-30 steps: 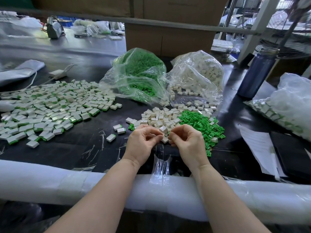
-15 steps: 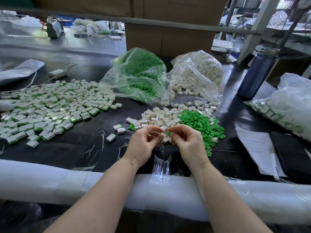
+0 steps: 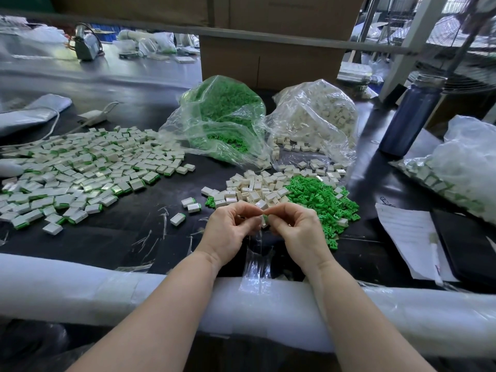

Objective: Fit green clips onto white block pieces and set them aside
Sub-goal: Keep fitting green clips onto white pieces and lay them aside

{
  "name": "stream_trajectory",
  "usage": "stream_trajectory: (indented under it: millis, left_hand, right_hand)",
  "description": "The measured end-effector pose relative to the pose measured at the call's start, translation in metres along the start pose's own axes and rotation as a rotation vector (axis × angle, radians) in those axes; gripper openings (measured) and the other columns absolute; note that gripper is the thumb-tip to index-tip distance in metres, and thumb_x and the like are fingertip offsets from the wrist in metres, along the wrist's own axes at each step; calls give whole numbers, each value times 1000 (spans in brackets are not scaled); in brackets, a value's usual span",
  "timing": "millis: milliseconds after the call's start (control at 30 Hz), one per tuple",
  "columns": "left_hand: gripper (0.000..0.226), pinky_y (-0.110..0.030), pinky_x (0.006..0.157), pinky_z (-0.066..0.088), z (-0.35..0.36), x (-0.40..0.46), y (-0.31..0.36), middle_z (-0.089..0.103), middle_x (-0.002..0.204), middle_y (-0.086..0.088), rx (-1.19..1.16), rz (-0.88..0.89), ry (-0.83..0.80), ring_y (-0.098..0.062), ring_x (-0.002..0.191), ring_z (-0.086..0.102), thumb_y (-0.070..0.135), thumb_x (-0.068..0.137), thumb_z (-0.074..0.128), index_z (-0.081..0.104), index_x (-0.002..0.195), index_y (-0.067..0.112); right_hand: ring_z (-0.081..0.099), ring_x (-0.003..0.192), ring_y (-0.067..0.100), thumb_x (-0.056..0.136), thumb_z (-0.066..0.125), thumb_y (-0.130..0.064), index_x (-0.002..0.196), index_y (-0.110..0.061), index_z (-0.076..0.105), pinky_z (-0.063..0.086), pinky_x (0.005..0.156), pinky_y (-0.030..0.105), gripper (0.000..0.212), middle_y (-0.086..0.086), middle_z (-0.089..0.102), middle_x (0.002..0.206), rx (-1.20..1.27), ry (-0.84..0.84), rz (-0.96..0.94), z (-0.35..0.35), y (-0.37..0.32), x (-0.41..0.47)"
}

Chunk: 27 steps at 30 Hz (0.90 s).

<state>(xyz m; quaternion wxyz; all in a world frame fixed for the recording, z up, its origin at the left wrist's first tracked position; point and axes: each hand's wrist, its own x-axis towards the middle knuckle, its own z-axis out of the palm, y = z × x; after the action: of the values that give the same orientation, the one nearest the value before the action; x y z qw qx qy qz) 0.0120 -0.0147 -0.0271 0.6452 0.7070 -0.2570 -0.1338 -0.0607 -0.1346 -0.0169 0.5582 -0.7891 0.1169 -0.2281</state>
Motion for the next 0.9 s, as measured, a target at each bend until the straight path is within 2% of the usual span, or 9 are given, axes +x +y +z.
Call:
stream_trajectory:
  millis: [133,267,333,400,467,567,667,733,900]
  left_hand:
    - [23,-19,70,55,1,-1,1,66,79,0,1,-4,-19,-10,70,63,-5,81,63,68,78,17]
    - [19,-25,76,54,1,-1,1,65,89,-12,55,-16,-30,-17,74,61,-5,81,63,68,80,13]
    - [19,-23,75,52,1,-2,2,64,91,-16,69,-17,-36,-15,72,59,-6,81,63,68,80,12]
    - [21,-15,68,49,1,-2,2,64,83,-10,72,-15,-51,-6,66,58,-7,81,63,68,80,13]
    - [21,-9,64,46,1,-3,2,62,73,1,104,1,-85,4,58,56,-6,80,64,67,80,14]
    - [22,-7,64,44,1,-3,1,61,69,8,136,20,-105,8,57,55,-6,80,65,66,82,16]
    - [20,-9,64,46,1,-3,0,62,69,6,118,40,-75,5,58,57,-5,80,65,69,83,14]
    - [17,-11,69,47,2,-3,0,64,76,5,134,66,-45,1,66,60,-1,81,66,70,87,14]
    - [25,-20,85,51,3,-2,-1,67,93,-6,160,92,-35,-17,88,65,-2,78,69,68,100,10]
  right_hand:
    - [59,69,17,82,63,6,83,-10,64,52,70,36,17,9,63,73,20,-6,37,0,2,1]
    - [56,68,17,78,66,9,79,-9,59,48,66,28,18,9,61,73,26,-26,59,0,3,1]
    - [56,66,14,77,67,9,75,-11,59,48,64,25,21,6,61,72,17,-41,67,0,2,1]
    - [56,66,14,77,67,9,71,-14,58,48,63,24,25,5,61,71,0,-51,70,0,1,1]
    - [56,67,17,77,67,9,70,-14,58,51,66,31,26,8,61,72,-30,-67,66,0,1,0]
    - [57,68,19,76,66,11,69,-14,58,51,68,34,27,9,62,71,-41,-86,66,0,1,0]
    - [58,63,16,76,67,10,71,-11,59,50,59,22,23,7,61,67,18,-69,83,-1,2,1]
    - [57,55,12,77,66,9,73,-8,60,47,51,17,19,8,61,64,88,-40,108,-1,2,1]
    - [58,46,6,82,62,8,75,-6,62,49,46,17,15,1,63,57,237,-3,151,-1,4,3]
